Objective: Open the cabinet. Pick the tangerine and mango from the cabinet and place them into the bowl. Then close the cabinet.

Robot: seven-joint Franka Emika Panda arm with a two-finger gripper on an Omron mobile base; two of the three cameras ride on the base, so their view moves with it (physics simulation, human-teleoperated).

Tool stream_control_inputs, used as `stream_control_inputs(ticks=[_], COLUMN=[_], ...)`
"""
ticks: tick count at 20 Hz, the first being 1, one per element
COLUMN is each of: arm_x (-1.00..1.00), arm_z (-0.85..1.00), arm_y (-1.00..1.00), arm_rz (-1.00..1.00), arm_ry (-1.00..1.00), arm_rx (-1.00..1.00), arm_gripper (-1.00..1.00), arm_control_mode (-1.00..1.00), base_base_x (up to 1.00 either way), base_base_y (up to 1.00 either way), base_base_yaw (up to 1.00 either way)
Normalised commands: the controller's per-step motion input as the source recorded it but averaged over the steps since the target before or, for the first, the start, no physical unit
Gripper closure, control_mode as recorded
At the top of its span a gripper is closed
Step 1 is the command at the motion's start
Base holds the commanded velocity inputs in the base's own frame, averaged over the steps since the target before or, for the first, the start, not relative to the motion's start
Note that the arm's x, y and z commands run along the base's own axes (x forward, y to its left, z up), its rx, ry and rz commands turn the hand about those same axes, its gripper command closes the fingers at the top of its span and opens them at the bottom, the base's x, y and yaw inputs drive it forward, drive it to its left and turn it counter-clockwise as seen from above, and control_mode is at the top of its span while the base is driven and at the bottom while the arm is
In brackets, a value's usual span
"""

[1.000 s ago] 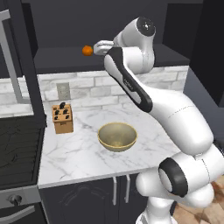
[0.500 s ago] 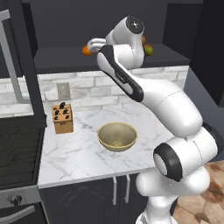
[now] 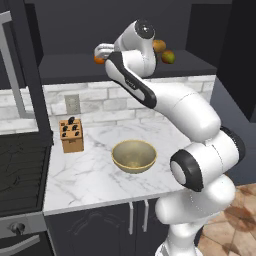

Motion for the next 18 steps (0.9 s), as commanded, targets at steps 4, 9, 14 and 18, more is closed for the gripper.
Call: stream_control_inputs(ticks=[4,9,14,18], arm_x=[0.36,0.32,0.30,0.38], arm_z=[-0.11,-0.03,0.00,-0.05], arm_y=[0.34,0.17,0.01,0.04], arm_rz=[0.00,0.00,0.00,-0.01], arm_ry=[0.00,0.00,0.00,0.00], arm_rx=[0.00,0.00,0.00,0.00], arm_gripper=[-1.00,-1.00,-1.00,-1.00], arm_control_mode=[-1.00,-1.00,-1.00,-1.00], base_base_x=[0.00,0.00,0.00,0.00], base_base_y=[0.00,0.00,0.00,0.00], base_base_yaw=[0.00,0.00,0.00,0.00])
